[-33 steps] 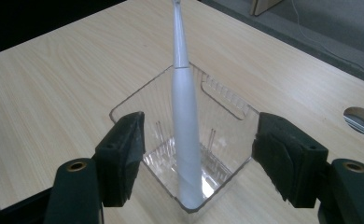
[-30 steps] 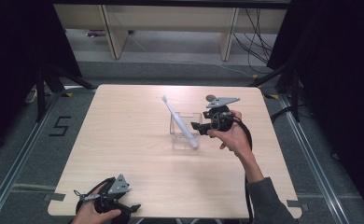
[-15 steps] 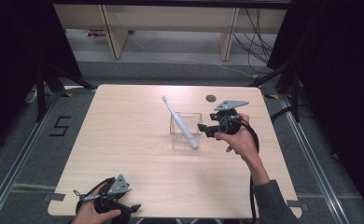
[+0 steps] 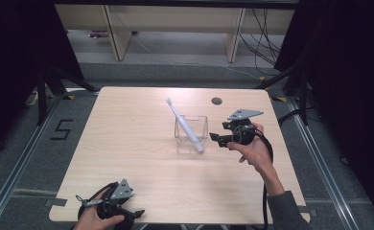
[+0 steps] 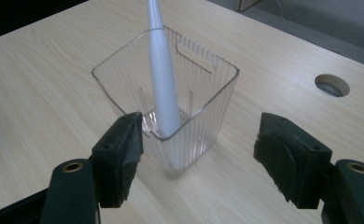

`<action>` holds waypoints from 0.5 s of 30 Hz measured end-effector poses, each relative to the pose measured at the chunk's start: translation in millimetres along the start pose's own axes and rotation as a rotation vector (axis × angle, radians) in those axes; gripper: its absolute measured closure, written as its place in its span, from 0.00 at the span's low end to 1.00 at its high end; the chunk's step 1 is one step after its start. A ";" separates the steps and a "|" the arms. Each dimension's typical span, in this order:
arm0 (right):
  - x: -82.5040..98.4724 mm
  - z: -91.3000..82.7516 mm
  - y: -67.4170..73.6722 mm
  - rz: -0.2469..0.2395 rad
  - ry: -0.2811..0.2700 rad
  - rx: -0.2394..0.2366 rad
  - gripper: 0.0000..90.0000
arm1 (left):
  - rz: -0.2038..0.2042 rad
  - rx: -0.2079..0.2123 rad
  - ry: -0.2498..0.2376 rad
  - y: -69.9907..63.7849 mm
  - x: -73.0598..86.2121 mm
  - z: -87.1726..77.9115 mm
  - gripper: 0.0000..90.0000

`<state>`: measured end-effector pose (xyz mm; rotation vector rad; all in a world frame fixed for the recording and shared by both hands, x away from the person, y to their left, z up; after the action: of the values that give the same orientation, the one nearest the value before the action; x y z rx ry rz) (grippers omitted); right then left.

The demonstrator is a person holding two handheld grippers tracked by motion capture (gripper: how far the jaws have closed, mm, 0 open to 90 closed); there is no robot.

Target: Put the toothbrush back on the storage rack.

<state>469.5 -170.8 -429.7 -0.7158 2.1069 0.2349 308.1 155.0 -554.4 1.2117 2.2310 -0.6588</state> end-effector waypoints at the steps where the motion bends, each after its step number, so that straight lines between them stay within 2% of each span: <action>1: 1.6 0.7 0.1 0.014 -0.010 0.007 0.35 | 0.000 0.000 0.000 0.0 0.0 0.0 0.17; 2: 4.0 -1.5 1.8 0.035 0.016 -0.002 0.35 | 0.004 0.001 -0.001 0.0 -0.2 0.2 0.17; 4: 5.9 -0.8 -2.4 0.001 -0.006 0.016 0.35 | -0.002 0.000 -0.001 0.0 0.1 0.5 0.17; 6: 9.2 -1.8 -0.8 0.016 0.006 0.002 0.34 | -0.004 0.000 -0.002 -0.1 0.1 0.6 0.17; 7: 10.1 -1.4 -0.9 0.015 -0.002 0.008 0.34 | -0.004 0.000 -0.002 -0.1 0.1 0.6 0.17; 8: 12.0 -3.0 -0.4 0.019 0.014 0.010 0.34 | 0.004 -0.001 0.000 0.3 -0.1 -0.1 0.17; 9: 12.8 -2.8 -1.2 0.007 0.010 0.007 0.34 | 0.004 -0.001 0.000 0.3 -0.1 -0.1 0.17; 10: 14.2 -3.7 0.7 0.035 0.012 0.013 0.34 | 0.004 -0.002 -0.001 0.2 -0.2 -0.2 0.17; 11: 14.5 -3.2 -2.2 -0.001 -0.001 0.012 0.34 | 0.004 -0.002 -0.001 0.2 -0.2 -0.2 0.17; 15: 18.7 -4.8 -0.2 0.016 0.011 0.011 0.33 | 0.003 -0.001 0.000 0.2 -0.1 -0.2 0.17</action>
<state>457.9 -180.5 -441.7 -0.6959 2.1236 0.2288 308.3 155.2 -554.2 1.2148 2.2289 -0.6567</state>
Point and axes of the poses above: each handheld gripper's, and its own axes: z roughly forward along the jaws, x roughly out of its underside, y roughly to its left, the point moved 6 cm from there along z, roughly forward along the jaws, and after that the axes turned 11 degrees about x, right-handed, at the moved point
